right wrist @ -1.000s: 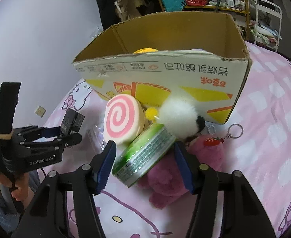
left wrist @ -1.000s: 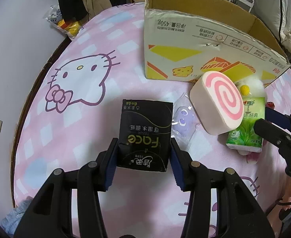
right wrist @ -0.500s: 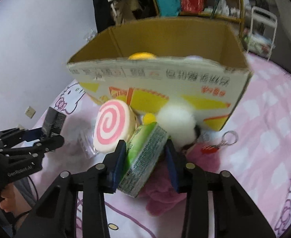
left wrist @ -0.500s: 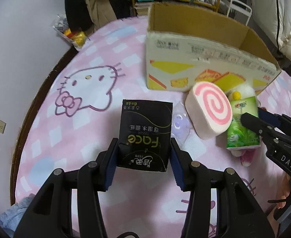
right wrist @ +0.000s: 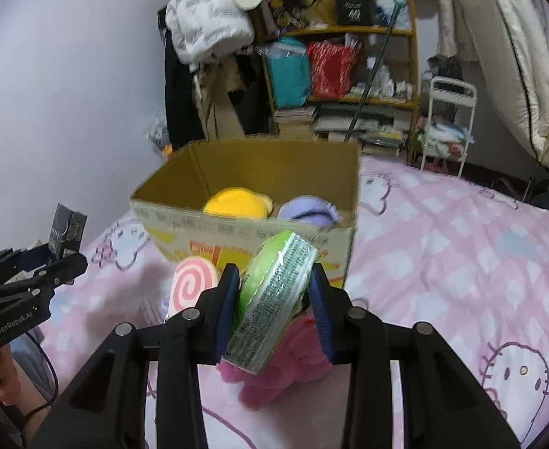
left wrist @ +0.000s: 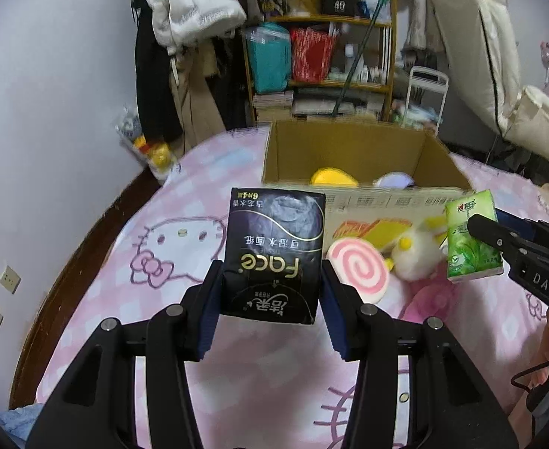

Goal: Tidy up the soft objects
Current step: 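Lift black pack with left gripper while right gripper carries green pack over box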

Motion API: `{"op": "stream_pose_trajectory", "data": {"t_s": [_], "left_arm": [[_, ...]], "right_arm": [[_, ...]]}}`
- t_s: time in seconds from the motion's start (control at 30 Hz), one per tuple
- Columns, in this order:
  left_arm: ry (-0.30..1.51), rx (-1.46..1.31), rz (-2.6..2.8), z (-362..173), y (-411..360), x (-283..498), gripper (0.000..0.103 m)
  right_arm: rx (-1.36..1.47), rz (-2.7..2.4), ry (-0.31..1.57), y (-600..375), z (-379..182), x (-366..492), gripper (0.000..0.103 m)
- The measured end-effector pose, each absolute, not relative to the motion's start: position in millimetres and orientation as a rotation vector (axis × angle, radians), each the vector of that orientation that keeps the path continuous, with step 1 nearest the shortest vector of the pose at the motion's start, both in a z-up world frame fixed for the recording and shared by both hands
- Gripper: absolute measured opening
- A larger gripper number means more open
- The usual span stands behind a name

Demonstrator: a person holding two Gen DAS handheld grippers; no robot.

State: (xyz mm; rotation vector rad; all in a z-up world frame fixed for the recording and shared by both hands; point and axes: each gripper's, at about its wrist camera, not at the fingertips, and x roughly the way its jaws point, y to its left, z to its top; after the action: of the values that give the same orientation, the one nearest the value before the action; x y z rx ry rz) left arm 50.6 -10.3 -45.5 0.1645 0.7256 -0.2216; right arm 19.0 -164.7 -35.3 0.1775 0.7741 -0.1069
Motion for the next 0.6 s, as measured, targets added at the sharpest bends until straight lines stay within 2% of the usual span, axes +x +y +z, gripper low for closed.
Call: {"op": "stream_pose_trajectory", "data": {"t_s": [0.27,0.6], "left_arm": [[0.548,0.116,-0.224,-13.7,-11.2,34.5,0.048],[0.397,0.137,-0.221,18.5,-30.2,36.9,0.048]], "right_arm": [[0.149,-0.171,0.621,-177.4,-0.7,10.6,0.04],[0.082,-0.198,0.539,-183.6,23.1,37.3,0.04]]}}
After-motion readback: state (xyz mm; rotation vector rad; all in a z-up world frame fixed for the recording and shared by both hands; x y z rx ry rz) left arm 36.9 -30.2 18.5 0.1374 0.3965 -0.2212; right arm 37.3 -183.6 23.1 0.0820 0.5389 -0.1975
